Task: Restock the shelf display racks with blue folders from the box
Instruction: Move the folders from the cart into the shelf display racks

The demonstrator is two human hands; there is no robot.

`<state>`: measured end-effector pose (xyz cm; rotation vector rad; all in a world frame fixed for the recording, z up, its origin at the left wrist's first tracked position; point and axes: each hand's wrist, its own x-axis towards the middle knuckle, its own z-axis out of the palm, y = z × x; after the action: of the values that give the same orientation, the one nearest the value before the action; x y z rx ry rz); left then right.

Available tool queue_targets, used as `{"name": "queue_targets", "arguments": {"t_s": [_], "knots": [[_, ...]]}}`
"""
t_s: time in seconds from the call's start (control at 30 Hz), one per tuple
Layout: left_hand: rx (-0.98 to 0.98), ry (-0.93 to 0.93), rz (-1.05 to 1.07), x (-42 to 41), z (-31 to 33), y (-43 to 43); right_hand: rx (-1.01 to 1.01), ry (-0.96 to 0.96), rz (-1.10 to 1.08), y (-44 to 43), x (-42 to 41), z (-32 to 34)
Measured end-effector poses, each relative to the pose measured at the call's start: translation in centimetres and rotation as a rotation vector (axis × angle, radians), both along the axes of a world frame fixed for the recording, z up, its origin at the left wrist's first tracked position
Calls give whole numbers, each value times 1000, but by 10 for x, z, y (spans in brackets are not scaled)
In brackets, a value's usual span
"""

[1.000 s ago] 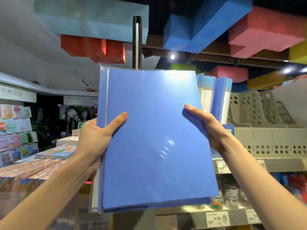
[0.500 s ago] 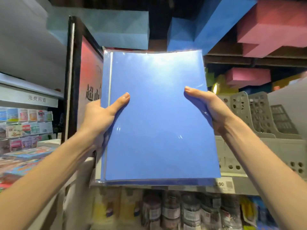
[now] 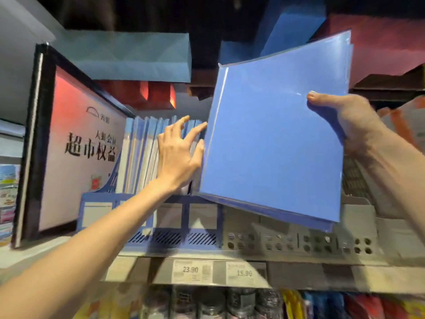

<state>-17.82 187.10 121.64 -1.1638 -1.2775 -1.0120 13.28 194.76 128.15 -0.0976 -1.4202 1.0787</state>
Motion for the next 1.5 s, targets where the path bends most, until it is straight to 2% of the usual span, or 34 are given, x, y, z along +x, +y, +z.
{"name": "queue_targets", "arguments": {"t_s": [0.27, 0.5, 0.73, 0.83, 0.97, 1.13, 1.37, 1.5], "knots": [[-197, 66, -14, 0, -13, 30, 44, 123, -79, 32, 33, 5], [-204, 110, 40, -9, -5, 34, 11, 151, -131, 38, 26, 9], [-226, 66, 25, -22, -2, 19, 16, 201, -274, 26, -36, 24], [-246, 61, 33, -22, -2, 17, -20, 148, -421, 21, -73, 30], [-273, 72, 7, -25, -3, 14, -38, 72, -495, 13, -117, 37], [-318, 85, 6, -33, -7, 11, -9, 82, -530, 0, -170, 37], [-431, -19, -78, -23, -7, 0, 25, 51, -538, 5, -216, 37], [-432, 29, -20, -23, -10, -1, -2, 53, -544, 15, -230, 31]]}}
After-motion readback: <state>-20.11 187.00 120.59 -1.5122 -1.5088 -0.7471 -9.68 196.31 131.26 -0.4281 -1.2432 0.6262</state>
